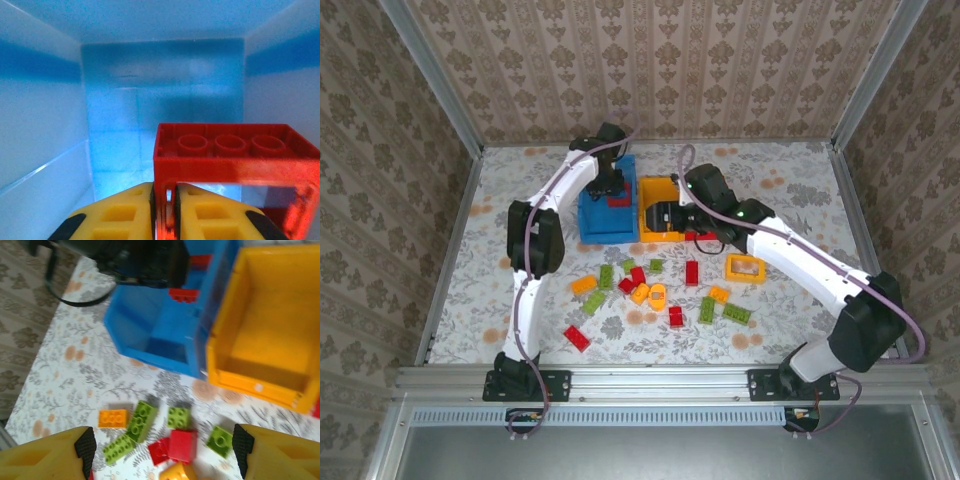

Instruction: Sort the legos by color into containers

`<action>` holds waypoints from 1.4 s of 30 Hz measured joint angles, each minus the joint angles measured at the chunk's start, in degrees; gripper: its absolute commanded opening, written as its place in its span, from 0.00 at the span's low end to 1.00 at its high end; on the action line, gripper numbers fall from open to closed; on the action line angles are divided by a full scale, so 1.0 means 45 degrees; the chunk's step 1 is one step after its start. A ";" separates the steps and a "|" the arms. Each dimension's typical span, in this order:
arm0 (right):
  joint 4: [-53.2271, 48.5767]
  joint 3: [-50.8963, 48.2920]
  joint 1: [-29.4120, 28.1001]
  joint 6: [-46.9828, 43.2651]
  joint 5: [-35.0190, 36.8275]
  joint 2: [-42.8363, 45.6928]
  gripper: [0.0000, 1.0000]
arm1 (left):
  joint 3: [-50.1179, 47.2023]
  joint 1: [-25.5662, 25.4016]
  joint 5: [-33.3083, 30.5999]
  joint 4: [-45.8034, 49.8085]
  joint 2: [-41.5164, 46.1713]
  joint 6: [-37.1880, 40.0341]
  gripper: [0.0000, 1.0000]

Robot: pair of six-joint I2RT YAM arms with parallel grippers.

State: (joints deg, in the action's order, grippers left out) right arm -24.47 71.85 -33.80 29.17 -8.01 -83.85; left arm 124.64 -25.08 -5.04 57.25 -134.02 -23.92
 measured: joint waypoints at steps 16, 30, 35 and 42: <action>-0.6232 -0.2875 0.2909 0.3672 0.0355 0.2263 0.80 | -0.3128 -0.0262 0.0563 -0.1205 0.3143 -0.0010 0.44; -0.6509 -0.7519 0.2744 1.1492 -0.0889 0.6339 0.81 | -1.1400 -0.5168 0.3449 -0.6159 1.0802 0.0277 0.49; -0.5100 -0.8568 0.2662 1.5062 -0.0291 0.6771 0.81 | -1.2896 -0.5790 0.4231 -0.6902 1.1579 0.0729 0.51; -0.3405 -0.9850 0.2618 1.8204 -0.0024 0.6674 0.84 | -1.3396 -0.6086 0.4896 -0.7451 1.2517 0.1384 0.51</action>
State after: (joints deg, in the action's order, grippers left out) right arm -39.79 27.53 -22.02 111.09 -8.12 -53.82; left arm 64.36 -52.47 16.99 23.73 -77.69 -17.69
